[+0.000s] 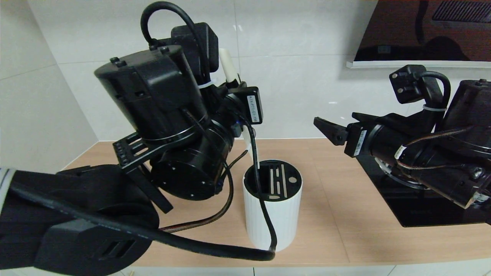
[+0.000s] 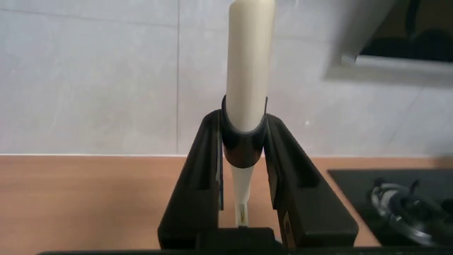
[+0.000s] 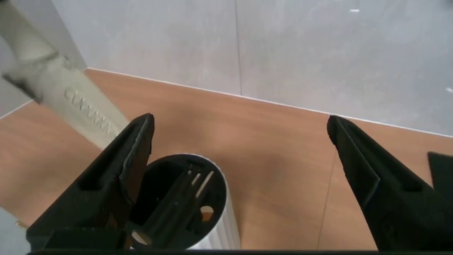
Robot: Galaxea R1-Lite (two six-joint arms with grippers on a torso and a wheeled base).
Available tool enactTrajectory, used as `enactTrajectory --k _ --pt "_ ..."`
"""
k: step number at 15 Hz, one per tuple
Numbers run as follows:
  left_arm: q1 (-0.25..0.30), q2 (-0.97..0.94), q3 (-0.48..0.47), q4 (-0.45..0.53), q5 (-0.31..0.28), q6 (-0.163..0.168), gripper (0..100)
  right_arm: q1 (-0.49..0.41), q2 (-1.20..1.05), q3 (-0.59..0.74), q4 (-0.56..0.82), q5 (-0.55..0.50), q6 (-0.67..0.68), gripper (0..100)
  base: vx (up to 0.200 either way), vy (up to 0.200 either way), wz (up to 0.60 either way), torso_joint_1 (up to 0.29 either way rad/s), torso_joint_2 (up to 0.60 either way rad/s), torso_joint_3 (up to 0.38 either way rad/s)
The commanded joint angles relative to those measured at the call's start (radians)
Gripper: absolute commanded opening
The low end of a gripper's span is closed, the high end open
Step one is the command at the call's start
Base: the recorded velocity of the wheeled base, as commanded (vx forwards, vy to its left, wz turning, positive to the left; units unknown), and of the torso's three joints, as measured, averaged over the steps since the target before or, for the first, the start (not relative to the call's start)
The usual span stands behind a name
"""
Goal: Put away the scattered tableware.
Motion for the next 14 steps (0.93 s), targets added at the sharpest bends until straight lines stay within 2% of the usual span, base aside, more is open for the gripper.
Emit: enactTrajectory --k 1,14 --pt "-0.010 0.015 0.002 0.000 0.001 0.000 0 0.000 0.008 0.000 -0.001 0.001 0.000 100 0.000 0.000 0.00 0.000 0.00 0.000" --pt "-0.031 0.137 0.007 -0.006 0.007 -0.011 0 0.000 0.008 0.006 0.000 0.001 0.000 100 0.000 0.000 0.00 0.000 0.00 0.000"
